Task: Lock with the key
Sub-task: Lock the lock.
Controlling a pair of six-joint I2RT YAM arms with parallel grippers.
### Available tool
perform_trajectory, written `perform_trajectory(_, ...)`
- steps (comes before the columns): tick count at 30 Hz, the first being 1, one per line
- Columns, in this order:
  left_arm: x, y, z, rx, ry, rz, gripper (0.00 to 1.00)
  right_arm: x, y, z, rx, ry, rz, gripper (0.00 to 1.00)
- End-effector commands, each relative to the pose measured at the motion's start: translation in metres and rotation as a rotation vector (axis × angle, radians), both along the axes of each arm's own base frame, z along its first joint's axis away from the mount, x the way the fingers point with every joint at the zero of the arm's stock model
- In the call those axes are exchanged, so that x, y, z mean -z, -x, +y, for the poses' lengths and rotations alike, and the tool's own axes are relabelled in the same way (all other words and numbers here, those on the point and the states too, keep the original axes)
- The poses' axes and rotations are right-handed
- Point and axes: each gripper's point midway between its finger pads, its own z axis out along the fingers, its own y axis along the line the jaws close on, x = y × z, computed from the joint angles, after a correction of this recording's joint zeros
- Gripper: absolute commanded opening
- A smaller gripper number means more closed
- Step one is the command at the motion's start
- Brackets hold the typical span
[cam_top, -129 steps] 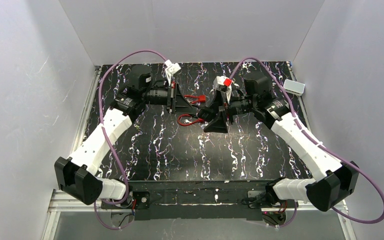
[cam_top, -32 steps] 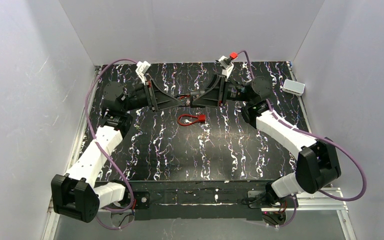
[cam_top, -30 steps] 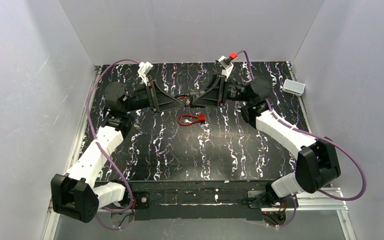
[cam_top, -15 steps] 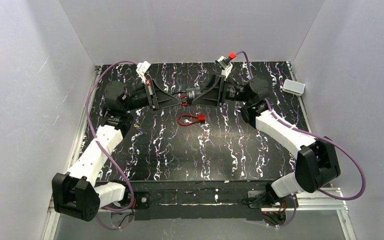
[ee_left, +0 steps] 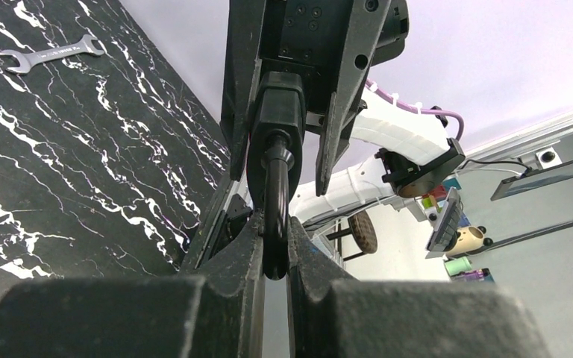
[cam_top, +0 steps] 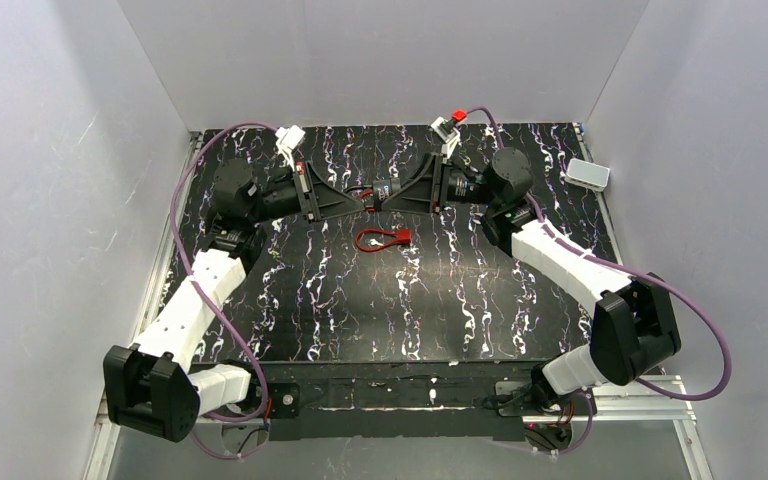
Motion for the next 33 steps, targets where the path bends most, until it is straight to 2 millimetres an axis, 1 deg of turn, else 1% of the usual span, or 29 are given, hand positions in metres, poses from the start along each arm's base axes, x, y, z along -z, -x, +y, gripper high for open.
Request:
perform_trajectory(1, -0.020, 0.000, 0.000, -0.048, -0.020, -0.118, 0.00, -0.030, 0.010, 0.001, -0.012, -0.051, -0.126, 0.54)
perform_trajectory(8, -0.017, -0.001, -0.005, -0.044, -0.041, -0.106, 0.00, -0.032, 0.012, 0.004, -0.023, -0.054, -0.128, 0.47)
perform_trajectory(16, -0.013, 0.005, -0.015, -0.010, -0.060, -0.111, 0.00, -0.033, 0.016, 0.008, -0.040, -0.057, -0.132, 0.46)
perform_trajectory(18, -0.012, 0.005, -0.016, -0.007, -0.063, -0.107, 0.00, -0.032, 0.017, 0.008, -0.043, -0.056, -0.133, 0.43)
perform_trajectory(20, -0.011, 0.005, -0.018, -0.002, -0.065, -0.101, 0.00, -0.032, 0.017, 0.009, -0.045, -0.057, -0.135, 0.36)
perform_trajectory(23, -0.010, 0.005, -0.019, 0.000, -0.067, -0.100, 0.00, -0.032, 0.017, 0.008, -0.044, -0.057, -0.137, 0.21)
perform_trajectory(27, -0.006, 0.007, -0.018, 0.007, -0.088, -0.117, 0.00, -0.033, 0.018, 0.007, -0.045, -0.059, -0.143, 0.04)
perform_trajectory(28, -0.004, 0.008, -0.017, 0.010, -0.099, -0.117, 0.00, -0.033, 0.019, 0.007, -0.048, -0.059, -0.144, 0.01)
perform_trajectory(30, -0.002, 0.010, -0.013, 0.012, -0.120, -0.132, 0.00, -0.035, 0.020, 0.005, -0.051, -0.061, -0.148, 0.01)
perform_trajectory(32, -0.001, 0.008, -0.007, 0.004, -0.132, -0.136, 0.12, -0.037, 0.020, 0.003, -0.049, -0.067, -0.146, 0.01)
perform_trajectory(33, 0.001, 0.007, -0.005, 0.000, -0.137, -0.122, 0.21, -0.039, 0.019, 0.001, -0.047, -0.073, -0.143, 0.01)
